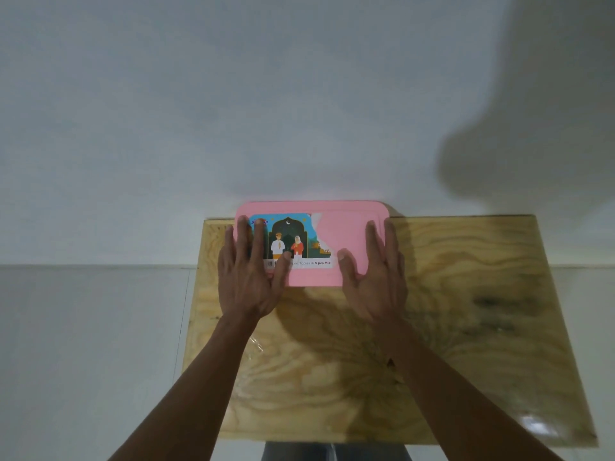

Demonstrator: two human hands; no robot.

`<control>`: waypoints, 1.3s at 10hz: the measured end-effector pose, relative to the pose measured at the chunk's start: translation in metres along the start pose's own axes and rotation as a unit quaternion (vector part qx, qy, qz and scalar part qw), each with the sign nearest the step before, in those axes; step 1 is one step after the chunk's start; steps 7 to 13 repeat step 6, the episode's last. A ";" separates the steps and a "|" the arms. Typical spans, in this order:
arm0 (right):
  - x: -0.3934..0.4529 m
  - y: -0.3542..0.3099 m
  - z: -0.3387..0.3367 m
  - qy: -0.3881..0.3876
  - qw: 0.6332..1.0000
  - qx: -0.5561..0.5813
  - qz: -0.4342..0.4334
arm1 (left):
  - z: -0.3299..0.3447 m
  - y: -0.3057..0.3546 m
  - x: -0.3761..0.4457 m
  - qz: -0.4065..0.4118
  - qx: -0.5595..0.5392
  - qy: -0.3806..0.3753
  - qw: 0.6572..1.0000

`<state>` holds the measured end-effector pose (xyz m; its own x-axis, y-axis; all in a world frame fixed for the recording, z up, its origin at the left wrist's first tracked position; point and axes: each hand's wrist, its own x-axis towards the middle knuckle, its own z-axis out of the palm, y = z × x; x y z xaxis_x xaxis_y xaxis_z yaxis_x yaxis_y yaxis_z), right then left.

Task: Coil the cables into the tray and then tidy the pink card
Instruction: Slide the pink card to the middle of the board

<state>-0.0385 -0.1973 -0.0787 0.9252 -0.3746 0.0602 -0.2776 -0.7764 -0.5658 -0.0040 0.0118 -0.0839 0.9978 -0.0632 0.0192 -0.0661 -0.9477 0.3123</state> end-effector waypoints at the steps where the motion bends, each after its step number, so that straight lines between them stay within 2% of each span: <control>1: 0.000 0.000 -0.004 -0.040 0.999 0.010 0.005 | -0.007 0.005 -0.001 -0.036 0.011 -0.033 0.999; 2: -0.005 0.000 -0.014 -0.048 0.999 -0.002 0.001 | -0.016 0.009 -0.007 -0.052 0.012 -0.050 0.997; 4: -0.027 -0.015 -0.044 -0.074 0.997 0.014 0.006 | -0.044 0.029 -0.038 -0.051 -0.075 -0.042 0.995; 6: -0.086 -0.039 -0.082 -0.041 0.995 0.093 -0.006 | -0.077 0.037 -0.097 -0.009 -0.139 -0.005 0.990; 13: -0.086 -0.039 -0.082 -0.041 0.995 0.093 -0.006 | -0.077 0.037 -0.097 -0.009 -0.139 -0.005 0.990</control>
